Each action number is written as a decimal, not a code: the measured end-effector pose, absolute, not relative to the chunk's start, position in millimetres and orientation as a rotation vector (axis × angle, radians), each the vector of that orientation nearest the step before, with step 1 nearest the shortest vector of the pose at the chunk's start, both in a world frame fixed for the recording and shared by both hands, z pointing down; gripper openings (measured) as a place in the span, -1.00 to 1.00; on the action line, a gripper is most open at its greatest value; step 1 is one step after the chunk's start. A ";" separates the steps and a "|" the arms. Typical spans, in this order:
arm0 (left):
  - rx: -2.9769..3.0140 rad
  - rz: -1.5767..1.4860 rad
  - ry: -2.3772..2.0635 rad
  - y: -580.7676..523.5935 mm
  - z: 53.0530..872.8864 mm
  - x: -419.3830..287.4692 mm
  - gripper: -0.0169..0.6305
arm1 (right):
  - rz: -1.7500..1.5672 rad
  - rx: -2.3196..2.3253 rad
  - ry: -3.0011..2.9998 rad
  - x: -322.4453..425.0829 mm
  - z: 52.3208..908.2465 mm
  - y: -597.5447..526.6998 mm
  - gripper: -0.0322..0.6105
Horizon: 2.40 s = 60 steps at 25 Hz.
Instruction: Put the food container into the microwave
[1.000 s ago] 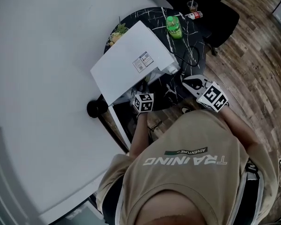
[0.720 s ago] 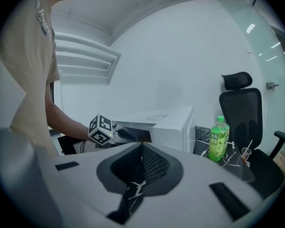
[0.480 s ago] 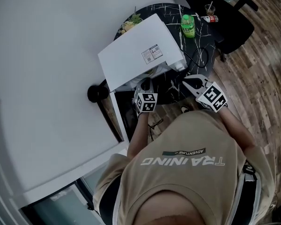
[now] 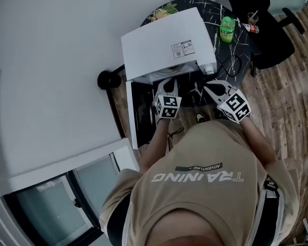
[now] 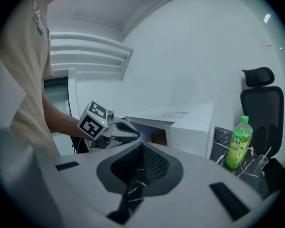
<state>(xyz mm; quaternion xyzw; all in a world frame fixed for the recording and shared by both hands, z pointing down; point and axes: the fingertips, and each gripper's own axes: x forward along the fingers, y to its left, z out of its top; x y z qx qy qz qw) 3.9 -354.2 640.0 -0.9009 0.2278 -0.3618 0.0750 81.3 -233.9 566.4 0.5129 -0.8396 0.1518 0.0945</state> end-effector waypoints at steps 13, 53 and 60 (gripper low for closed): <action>-3.088 -0.904 1.113 -334.6 617.5 -46.5 -0.92 | 0.416 1.211 -2.558 43.5 586.3 -239.5 -0.87; -3.089 -0.528 1.256 -279.2 478.3 -25.4 -0.92 | 0.146 0.901 -2.651 3.1 480.9 -272.1 -0.87; -3.114 -0.486 1.240 -289.6 460.2 -14.5 -0.92 | 0.111 0.931 -2.644 17.5 458.2 -278.5 -0.87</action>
